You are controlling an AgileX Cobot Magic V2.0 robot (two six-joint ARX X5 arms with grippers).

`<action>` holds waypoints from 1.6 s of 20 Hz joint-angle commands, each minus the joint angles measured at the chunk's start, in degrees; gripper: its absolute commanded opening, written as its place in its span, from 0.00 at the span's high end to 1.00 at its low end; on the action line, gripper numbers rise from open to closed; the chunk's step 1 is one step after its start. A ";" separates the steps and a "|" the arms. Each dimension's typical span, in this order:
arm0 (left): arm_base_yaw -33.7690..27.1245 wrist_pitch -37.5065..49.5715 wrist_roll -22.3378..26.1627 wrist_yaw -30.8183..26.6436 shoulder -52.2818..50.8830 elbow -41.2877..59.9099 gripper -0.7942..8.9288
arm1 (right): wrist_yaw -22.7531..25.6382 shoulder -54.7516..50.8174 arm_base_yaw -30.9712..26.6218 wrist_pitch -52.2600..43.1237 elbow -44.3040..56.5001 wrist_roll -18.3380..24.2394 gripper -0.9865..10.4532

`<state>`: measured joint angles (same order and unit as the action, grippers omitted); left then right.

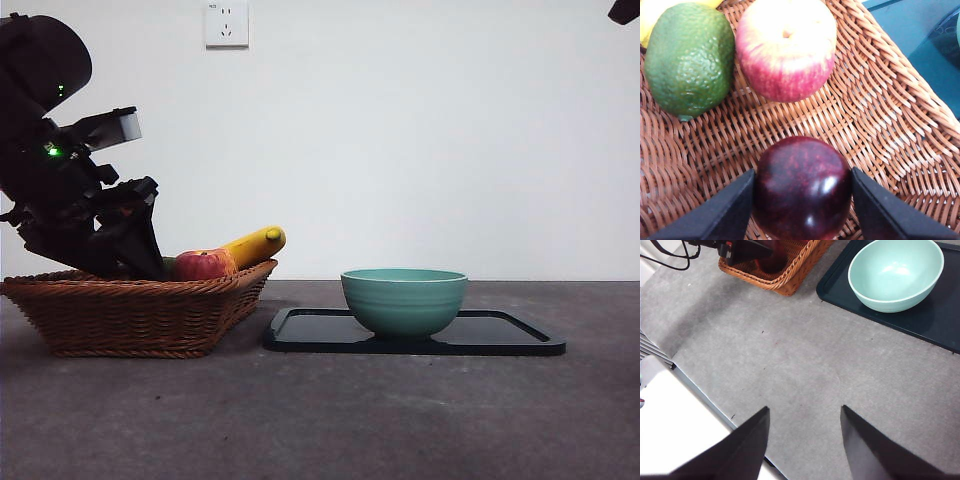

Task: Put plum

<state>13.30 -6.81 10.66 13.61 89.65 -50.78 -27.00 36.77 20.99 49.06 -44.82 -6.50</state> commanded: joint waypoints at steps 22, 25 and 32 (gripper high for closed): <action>1.40 -18.21 -7.30 16.98 -32.26 -2.97 0.47 | 0.04 0.20 0.26 -4.00 -0.22 -0.72 0.72; 1.40 -26.47 -7.23 21.07 -36.89 -2.97 0.47 | 0.04 0.20 0.26 -4.09 -0.22 -0.74 0.72; 1.40 -42.60 -2.14 28.46 -40.35 -2.97 0.47 | 0.04 0.20 0.26 -4.07 -0.22 -0.76 0.72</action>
<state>14.52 -49.82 6.87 41.82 49.01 -52.66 -27.00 36.77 20.99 45.56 -44.82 -6.50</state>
